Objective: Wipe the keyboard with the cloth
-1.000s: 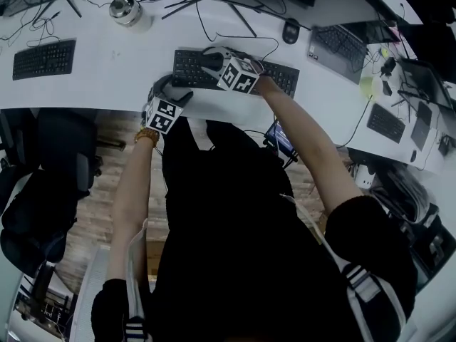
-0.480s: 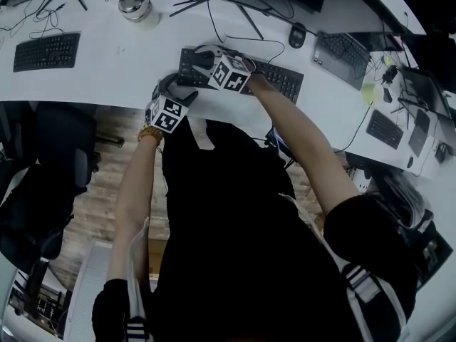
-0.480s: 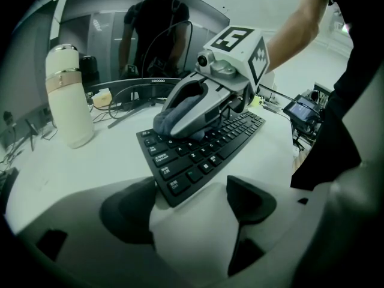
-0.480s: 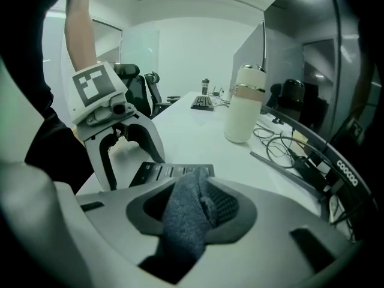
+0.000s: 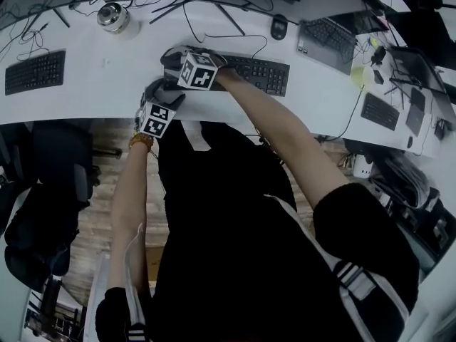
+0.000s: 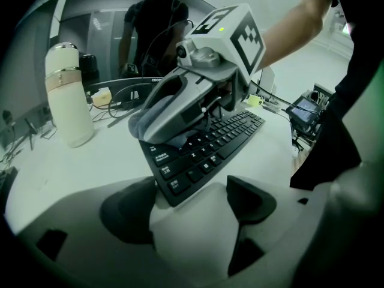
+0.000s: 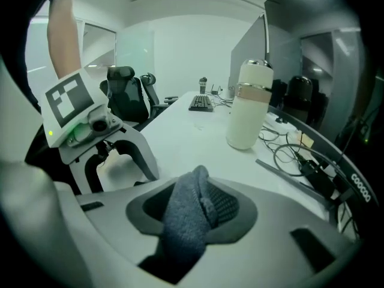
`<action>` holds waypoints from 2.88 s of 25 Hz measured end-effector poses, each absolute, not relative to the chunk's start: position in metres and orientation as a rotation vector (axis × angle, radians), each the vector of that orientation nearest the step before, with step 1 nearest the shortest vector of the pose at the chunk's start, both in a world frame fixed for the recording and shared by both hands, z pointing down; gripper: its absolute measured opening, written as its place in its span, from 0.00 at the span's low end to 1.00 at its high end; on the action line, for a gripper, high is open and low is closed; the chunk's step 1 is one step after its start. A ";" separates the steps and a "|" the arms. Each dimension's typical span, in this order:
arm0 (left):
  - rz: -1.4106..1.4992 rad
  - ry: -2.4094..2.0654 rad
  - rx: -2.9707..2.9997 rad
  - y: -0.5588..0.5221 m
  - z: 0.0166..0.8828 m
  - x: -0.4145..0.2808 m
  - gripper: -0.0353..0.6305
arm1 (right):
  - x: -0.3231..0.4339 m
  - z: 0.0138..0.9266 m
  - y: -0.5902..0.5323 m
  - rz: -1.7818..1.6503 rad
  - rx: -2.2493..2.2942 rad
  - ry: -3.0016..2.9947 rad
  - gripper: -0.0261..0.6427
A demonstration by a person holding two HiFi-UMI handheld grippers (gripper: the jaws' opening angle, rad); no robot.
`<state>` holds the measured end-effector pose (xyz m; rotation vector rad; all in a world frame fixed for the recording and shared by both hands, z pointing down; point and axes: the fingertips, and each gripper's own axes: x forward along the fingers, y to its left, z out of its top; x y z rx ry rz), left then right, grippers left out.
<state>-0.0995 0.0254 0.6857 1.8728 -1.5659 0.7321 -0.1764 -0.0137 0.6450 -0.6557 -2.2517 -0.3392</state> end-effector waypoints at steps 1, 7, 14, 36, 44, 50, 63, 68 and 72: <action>0.732 -1.565 1.873 0.026 0.685 -0.100 0.60 | -0.173 0.640 -0.015 -0.322 -0.662 -2.258 0.22; 0.730 -1.570 1.881 0.025 0.685 -0.101 0.60 | -0.102 0.590 -0.054 -0.199 -0.681 -2.353 0.22; 0.728 -1.569 1.879 0.027 0.685 -0.100 0.60 | 0.016 0.565 -0.159 -0.109 -0.304 -2.372 0.23; 0.724 -1.580 1.854 0.025 0.685 -0.102 0.60 | 0.150 0.606 -0.187 0.028 -0.100 -2.233 0.45; 0.728 -1.577 1.852 0.025 0.684 -0.101 0.60 | 0.161 0.647 -0.213 -0.117 0.042 -2.143 0.11; 0.727 -1.576 1.850 0.025 0.684 -0.100 0.60 | 0.151 0.622 -0.210 0.037 -0.023 -2.260 0.28; 0.726 -1.572 1.849 0.024 0.684 -0.101 0.60 | 0.134 0.646 -0.189 -0.011 -0.157 -2.249 0.26; 0.727 -1.576 1.851 0.025 0.683 -0.101 0.60 | 0.128 0.647 -0.186 -0.011 -0.239 -2.236 0.21; 0.727 -1.577 1.851 0.025 0.683 -0.100 0.60 | 0.124 0.646 -0.183 -0.030 -0.293 -2.224 0.19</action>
